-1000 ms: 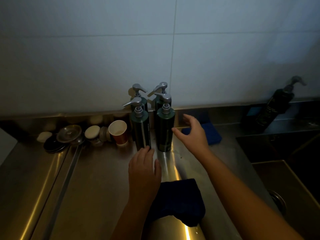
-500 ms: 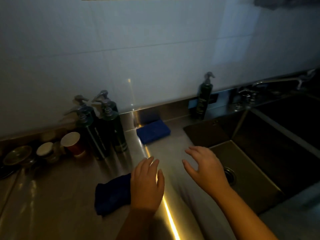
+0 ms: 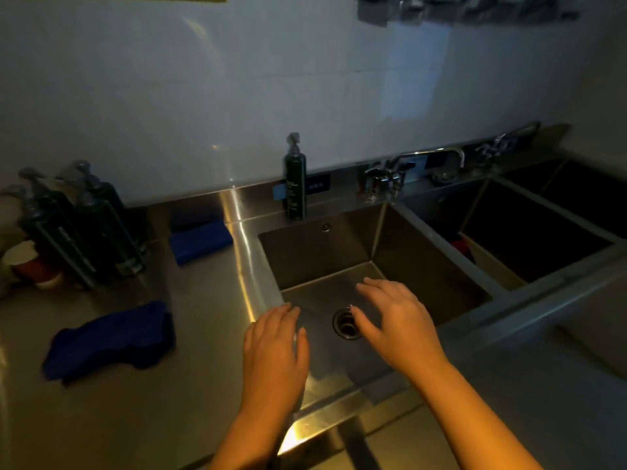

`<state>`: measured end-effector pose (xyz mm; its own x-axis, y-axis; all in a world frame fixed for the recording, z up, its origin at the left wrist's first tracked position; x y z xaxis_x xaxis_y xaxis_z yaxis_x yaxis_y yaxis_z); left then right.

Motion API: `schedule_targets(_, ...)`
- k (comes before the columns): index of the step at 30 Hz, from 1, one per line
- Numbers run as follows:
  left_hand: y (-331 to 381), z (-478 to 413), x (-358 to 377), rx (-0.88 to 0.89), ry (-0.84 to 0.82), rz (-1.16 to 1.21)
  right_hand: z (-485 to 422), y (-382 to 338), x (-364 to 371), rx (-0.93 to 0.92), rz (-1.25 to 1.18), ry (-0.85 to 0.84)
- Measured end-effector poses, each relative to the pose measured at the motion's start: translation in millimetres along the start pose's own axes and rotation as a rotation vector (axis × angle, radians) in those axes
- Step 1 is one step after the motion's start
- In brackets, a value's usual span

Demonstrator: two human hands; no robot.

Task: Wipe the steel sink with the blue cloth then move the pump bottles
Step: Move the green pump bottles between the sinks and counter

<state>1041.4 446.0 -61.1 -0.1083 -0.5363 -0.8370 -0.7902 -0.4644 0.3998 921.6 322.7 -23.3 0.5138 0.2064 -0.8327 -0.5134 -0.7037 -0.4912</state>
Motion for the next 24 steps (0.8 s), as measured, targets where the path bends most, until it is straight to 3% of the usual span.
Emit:
schedule_targets(10,44.2,-20.6,25.8,-0.027,0.045,-0.034,-30.2,61.6,-33.5,-0.058,-0.056,0.042)
schedule_targets(24,6.3,-160.0,69.9,-0.215,0.071,-0.015,-208.1,66.0,16.7,-0.145,-0.147,-0.054)
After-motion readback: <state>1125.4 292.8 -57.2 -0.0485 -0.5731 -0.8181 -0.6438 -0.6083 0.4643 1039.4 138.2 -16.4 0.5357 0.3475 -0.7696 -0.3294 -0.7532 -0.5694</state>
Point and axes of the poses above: each hand's wrist, its own z-axis away from the middle knuckle, its own x-axis out of the palm, y = z × x, the point moved 10 cm from there along -z, towards the middle knuckle, and after that the axes turned 8 degrees about -z, right-handed, at the moved point
